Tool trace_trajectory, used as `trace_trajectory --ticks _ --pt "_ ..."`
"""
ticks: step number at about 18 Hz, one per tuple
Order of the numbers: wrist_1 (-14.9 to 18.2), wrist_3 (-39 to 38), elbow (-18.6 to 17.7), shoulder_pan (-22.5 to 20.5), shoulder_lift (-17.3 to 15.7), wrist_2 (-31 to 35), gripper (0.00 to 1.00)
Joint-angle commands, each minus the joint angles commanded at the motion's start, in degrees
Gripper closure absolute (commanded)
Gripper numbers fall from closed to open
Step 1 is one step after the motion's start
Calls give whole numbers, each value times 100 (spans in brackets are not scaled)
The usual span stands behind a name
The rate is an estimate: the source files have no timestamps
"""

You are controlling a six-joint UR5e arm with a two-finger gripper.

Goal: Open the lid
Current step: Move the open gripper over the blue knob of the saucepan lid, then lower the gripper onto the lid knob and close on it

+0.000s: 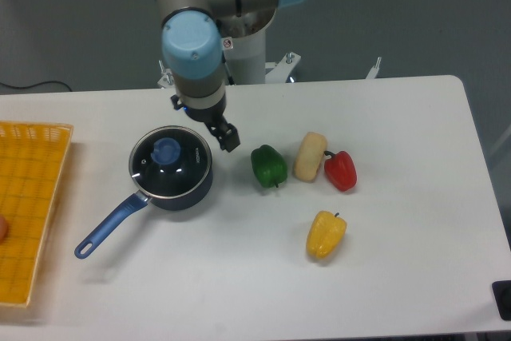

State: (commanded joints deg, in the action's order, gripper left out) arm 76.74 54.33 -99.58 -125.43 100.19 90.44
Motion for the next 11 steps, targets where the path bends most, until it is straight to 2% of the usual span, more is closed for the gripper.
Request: trace_trajectory --ticks 2,5,8,11 --pt "-36 -474 9 150 53 -9 0" --pt "-299 -1239 -26 185 80 -192 0" --pt "-273 -1635 -70 177 45 -308 0" --pt "-282 -2399 -105 159 36 -360 0"
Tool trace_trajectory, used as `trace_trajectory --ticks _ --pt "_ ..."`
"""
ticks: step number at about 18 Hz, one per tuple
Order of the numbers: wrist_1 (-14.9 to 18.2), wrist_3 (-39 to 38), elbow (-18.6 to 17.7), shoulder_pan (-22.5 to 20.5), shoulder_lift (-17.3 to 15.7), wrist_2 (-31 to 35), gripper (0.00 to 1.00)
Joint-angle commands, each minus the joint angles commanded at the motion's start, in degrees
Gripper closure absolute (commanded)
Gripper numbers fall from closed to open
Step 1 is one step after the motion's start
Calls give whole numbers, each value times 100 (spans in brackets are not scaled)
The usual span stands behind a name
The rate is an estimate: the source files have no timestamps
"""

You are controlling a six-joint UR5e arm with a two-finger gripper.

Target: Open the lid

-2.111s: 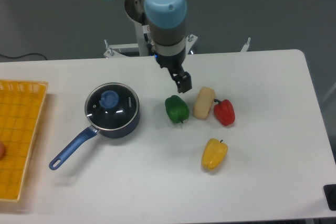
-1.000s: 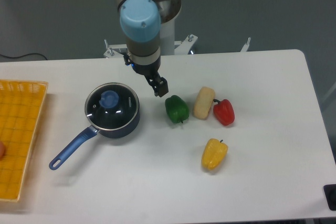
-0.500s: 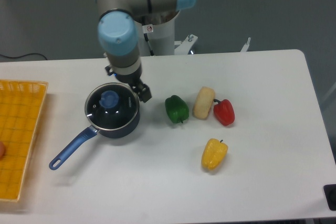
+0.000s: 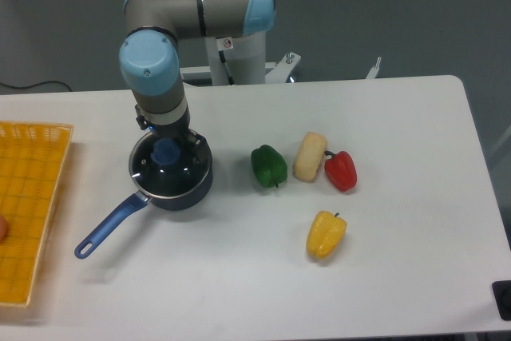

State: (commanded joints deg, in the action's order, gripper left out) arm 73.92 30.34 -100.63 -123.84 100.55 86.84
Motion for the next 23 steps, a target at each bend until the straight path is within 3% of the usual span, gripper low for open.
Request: trace_trajectory --ticks 5,8,23 --pt "-26 -975 -35 -26 9 9 0" --pt "-298 -1434 -35 9 88 17 0" --pt "-334 -1373 -185 211 237 26 0"
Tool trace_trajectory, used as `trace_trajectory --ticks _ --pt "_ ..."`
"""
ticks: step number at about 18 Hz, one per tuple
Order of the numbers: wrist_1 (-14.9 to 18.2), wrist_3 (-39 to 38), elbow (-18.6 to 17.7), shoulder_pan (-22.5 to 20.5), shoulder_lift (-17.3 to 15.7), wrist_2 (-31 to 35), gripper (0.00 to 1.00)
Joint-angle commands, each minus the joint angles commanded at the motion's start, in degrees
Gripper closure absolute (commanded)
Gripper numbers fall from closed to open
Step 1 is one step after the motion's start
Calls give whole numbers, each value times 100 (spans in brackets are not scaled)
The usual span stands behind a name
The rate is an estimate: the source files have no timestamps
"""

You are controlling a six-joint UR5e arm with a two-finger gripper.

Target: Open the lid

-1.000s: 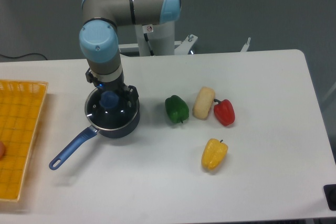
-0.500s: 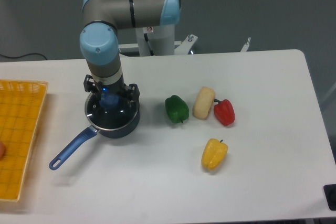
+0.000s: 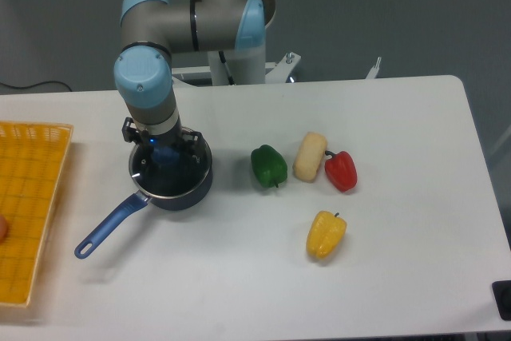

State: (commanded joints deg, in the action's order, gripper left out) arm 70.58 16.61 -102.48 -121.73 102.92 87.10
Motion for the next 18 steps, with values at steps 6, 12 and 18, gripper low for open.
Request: trace_trajectory --ticks 6,12,18 --pt "0 35 0 70 61 0 2" --pt "-18 35 0 79 62 0 12" --pt "-18 97 0 79 61 9 23"
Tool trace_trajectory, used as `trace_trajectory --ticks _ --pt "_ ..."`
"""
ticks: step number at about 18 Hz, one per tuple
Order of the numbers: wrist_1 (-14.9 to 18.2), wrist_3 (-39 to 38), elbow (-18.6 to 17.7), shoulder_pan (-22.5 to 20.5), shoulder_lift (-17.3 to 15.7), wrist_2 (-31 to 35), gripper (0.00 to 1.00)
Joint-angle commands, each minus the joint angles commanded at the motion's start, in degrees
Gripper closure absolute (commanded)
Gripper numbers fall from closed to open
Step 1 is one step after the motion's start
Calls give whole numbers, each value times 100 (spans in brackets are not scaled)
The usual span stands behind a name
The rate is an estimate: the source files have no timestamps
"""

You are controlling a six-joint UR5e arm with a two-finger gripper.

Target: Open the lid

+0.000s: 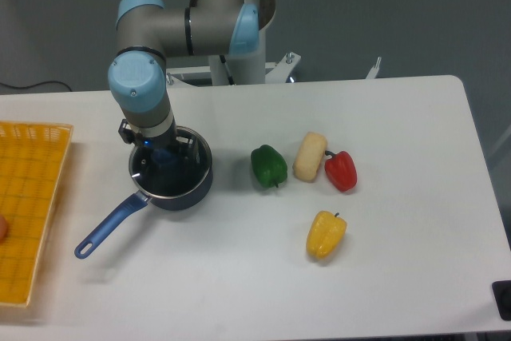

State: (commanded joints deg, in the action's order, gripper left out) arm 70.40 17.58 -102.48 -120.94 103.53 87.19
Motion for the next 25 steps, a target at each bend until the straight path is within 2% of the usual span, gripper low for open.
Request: trace_trajectory --ticks 4,5,8,9,16,22,23,25 --pt "0 0 0 0 -9 0 31" --pt "0 0 0 0 -9 0 36" --pt "0 9 9 0 0 0 42" --pt "9 0 26 0 0 0 47" --pt "70 96 132 -9 -17 0 48" --pt "149 263 377 -70 -35 -9 48" --pt "280 916 665 -149 -18 0 48" --pt "281 1133 703 -211 -17 0 48"
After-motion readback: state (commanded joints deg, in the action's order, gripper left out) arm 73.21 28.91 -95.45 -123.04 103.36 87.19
